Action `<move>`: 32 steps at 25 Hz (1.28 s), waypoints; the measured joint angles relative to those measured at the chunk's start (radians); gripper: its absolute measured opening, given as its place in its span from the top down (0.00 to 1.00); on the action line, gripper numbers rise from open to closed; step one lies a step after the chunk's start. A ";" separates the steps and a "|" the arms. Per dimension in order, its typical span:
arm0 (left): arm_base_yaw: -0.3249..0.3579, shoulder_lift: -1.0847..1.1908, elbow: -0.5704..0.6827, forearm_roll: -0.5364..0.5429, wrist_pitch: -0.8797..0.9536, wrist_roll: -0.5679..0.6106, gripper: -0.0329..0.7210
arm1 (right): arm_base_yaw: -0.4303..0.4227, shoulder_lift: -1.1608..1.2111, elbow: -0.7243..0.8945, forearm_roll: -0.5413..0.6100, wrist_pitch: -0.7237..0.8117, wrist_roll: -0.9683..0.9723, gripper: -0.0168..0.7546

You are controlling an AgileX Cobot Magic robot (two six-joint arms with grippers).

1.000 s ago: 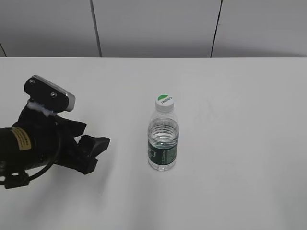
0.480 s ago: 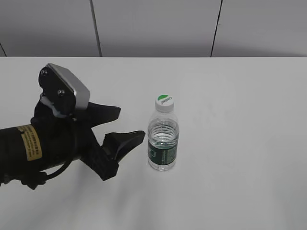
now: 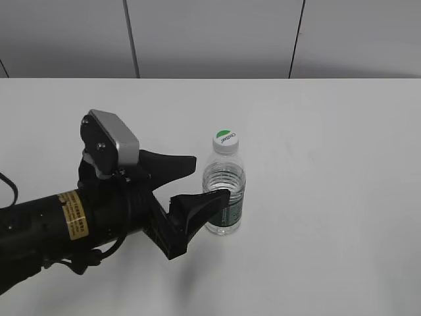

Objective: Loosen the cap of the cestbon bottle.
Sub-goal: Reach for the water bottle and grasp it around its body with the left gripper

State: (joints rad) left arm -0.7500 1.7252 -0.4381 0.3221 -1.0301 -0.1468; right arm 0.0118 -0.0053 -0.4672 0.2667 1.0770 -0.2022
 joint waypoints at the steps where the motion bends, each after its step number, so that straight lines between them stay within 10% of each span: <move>1: 0.000 0.021 0.000 0.000 -0.019 -0.004 0.12 | 0.000 0.000 0.000 0.000 0.000 0.000 0.27; 32: 0.000 0.396 -0.335 -0.026 -0.083 -0.011 0.14 | 0.000 0.000 0.000 0.000 -0.001 0.000 0.27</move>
State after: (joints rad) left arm -0.7500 2.1213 -0.7731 0.2961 -1.1131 -0.1573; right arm 0.0118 -0.0053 -0.4672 0.2667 1.0761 -0.2022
